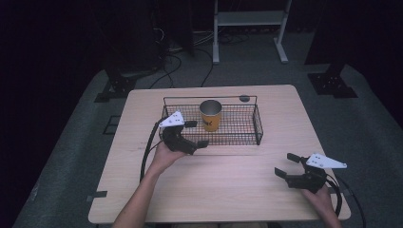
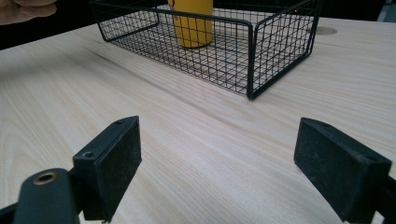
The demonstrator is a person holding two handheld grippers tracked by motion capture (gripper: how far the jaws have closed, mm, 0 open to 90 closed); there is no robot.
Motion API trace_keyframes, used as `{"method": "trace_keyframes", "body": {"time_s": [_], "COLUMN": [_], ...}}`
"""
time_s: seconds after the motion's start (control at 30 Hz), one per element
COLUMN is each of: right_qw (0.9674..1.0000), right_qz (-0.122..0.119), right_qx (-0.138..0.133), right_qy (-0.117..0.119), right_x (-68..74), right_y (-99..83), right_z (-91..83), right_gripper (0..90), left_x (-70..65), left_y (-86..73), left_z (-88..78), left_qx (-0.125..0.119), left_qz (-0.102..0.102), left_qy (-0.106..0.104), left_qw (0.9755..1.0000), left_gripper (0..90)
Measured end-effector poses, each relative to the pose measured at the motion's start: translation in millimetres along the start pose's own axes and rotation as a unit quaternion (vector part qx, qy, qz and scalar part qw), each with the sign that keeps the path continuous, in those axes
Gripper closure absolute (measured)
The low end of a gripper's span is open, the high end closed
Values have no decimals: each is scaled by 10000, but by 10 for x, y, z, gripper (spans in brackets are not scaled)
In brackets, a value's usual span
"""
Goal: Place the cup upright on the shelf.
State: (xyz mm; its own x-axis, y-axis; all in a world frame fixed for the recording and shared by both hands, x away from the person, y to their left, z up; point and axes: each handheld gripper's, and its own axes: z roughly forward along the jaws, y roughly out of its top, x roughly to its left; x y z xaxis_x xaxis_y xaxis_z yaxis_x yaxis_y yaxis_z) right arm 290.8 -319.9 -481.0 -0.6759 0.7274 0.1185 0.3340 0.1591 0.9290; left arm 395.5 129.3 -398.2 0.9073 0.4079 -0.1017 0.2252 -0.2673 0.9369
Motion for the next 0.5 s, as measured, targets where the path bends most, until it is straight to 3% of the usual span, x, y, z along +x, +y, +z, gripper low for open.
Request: {"method": "trace_keyframes", "body": {"time_s": [0.23, 0.37, 0.5], "right_qw": [10000, 10000, 10000], "right_qz": [33, 44, 42], "right_qx": [-17, -11, -7], "right_qy": [9, 0, -6], "right_x": [-6, -6, -6], "right_y": [-1, -1, -1], "right_z": [-4, -4, -4], "right_gripper": [140, 140, 139], "left_x": [-72, -86, -102], "left_y": [-23, -65, -133], "left_z": [-41, -56, -94], "left_qx": [-60, 12, -65], "left_qz": [57, 20, -22], "left_qy": [-32, -73, -36], "left_qw": [10000, 10000, 10000], "left_gripper": [15, 15, 16]}}
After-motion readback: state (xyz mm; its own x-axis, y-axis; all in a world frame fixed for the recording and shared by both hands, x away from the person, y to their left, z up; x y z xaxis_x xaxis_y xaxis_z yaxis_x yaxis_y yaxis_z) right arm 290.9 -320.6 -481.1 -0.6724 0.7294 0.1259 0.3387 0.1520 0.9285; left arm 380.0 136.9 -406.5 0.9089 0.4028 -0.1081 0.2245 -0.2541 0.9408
